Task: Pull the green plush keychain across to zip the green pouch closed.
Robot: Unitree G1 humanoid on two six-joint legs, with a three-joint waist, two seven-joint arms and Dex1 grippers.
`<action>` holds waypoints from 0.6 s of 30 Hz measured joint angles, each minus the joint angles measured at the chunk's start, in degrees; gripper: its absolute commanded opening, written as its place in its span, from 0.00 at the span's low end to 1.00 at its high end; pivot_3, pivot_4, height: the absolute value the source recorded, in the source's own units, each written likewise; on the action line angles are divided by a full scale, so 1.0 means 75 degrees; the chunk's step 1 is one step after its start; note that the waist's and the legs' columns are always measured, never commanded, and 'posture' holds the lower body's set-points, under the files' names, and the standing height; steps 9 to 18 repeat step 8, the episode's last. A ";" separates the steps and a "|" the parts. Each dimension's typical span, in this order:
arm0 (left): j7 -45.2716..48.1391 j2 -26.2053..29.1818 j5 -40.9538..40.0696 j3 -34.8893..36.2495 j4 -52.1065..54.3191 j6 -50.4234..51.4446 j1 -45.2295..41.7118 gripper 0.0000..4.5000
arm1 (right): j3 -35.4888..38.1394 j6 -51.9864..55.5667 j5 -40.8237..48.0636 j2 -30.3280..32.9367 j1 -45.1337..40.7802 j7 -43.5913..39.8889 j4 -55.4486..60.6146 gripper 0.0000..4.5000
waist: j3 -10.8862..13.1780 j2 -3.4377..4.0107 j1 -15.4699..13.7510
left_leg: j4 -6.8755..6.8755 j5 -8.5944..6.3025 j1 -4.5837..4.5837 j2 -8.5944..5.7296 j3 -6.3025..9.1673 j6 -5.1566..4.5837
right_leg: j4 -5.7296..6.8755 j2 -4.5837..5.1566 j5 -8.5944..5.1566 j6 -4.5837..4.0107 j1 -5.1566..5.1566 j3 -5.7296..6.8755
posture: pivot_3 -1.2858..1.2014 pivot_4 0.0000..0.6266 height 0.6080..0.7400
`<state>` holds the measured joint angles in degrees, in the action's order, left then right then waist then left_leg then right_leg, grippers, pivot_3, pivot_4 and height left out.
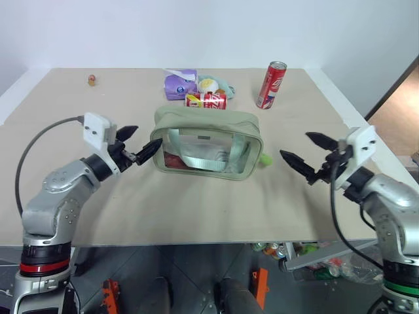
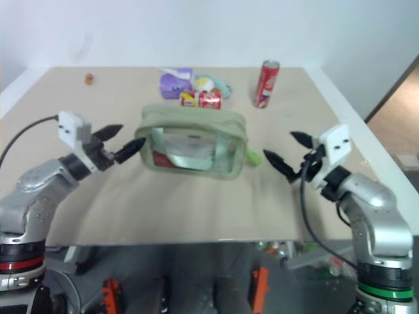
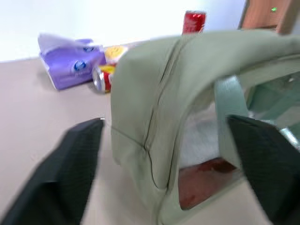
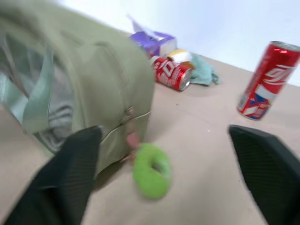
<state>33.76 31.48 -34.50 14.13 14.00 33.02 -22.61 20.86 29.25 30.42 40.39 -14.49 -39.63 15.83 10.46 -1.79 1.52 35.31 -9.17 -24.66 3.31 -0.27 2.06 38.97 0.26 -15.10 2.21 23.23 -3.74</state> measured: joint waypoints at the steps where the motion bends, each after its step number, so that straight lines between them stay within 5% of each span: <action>1: 0.0059 0.0114 -0.0150 0.0172 -0.0001 0.0093 0.0001 0.99 | 0.0158 0.0251 0.0208 0.0216 0.0015 -0.0066 0.0051 0.98 | 0.0000 0.0000 0.0000 | 0.0000 0.0000 -0.0001 0.0000 0.0000 0.0000 | 0.0000 0.0000 0.0000 0.0000 0.0001 0.0000 | 0.52 0.24 1.00; 8: 0.0030 0.0770 0.0388 0.0540 0.0014 -0.0031 0.0982 0.99 | 0.0479 0.1007 0.0773 0.0830 0.1242 -0.0548 0.0742 0.98 | -0.0001 -0.0001 -0.0005 | -0.0007 -0.0016 0.0001 0.0003 -0.0001 -0.0010 | 0.0000 0.0001 -0.0022 -0.0010 0.0003 0.0001 | 0.52 0.24 1.00; 18: 0.0030 0.0770 0.0388 0.0540 0.0014 -0.0031 0.0982 0.99 | 0.0479 0.1007 0.0773 0.0830 0.1242 -0.0548 0.0742 0.98 | -0.0001 -0.0001 -0.0005 | -0.0007 -0.0016 0.0001 0.0003 -0.0001 -0.0010 | 0.0000 0.0001 -0.0022 -0.0010 0.0003 0.0001 | 0.52 0.24 1.00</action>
